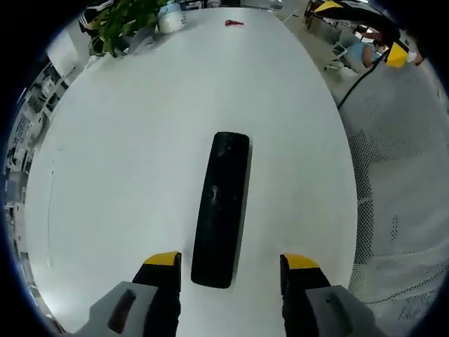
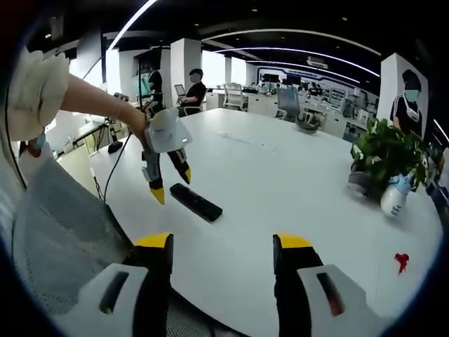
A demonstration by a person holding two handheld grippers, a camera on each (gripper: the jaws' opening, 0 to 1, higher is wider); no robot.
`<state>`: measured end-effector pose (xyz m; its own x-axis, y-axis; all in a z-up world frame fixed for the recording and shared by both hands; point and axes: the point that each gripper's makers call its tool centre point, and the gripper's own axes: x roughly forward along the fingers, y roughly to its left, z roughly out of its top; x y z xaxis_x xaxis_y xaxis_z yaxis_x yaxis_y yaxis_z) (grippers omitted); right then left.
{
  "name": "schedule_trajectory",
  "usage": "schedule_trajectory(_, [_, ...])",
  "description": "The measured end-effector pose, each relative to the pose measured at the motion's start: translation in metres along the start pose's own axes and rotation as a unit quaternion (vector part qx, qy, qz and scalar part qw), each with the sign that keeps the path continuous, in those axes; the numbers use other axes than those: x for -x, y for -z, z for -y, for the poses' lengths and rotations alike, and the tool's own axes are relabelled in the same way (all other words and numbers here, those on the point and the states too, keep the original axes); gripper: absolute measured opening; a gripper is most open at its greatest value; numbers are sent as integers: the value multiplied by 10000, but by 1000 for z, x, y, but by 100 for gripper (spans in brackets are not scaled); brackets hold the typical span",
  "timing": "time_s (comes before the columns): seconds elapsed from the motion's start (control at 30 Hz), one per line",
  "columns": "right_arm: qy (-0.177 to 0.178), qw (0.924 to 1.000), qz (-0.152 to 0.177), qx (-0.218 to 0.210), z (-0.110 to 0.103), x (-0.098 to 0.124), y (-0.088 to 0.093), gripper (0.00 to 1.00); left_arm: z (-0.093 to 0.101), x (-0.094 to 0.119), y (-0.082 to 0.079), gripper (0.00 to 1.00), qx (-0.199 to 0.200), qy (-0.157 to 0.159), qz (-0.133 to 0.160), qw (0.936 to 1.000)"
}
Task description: Press the specified remote control buttons in sequence, fully releasing each button before pressing the next.
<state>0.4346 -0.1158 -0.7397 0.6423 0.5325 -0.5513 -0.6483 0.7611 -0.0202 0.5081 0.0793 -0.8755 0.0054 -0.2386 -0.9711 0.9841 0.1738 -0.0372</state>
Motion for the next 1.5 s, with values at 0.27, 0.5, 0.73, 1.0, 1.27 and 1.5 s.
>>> schedule_trajectory(0.27, [4, 10000, -8, -14, 0, 0, 0, 59, -2, -3, -1, 53, -72, -63, -43, 9999])
schedule_trajectory(0.5, [0, 10000, -16, -23, 0, 0, 1, 59, -1, -6, -2, 50, -90, -46, -99, 9999])
schedule_trajectory(0.73, [-6, 10000, -14, -24, 0, 0, 1, 59, -5, -7, -5, 46, -101, -130, -95, 9998])
schedule_trajectory(1.0, [-8, 10000, -17, -19, 0, 0, 1, 58, -7, -6, -7, 36, -26, -217, -101, 9997])
schedule_trajectory(1.27, [-15, 10000, -17, -16, 0, 0, 1, 58, -11, -7, -9, 26, 31, -342, -87, 9994])
schedule_trajectory(1.5, [-27, 10000, -31, 7, -1, -1, 1, 58, -9, -7, -9, 25, -10, -366, -96, 9993])
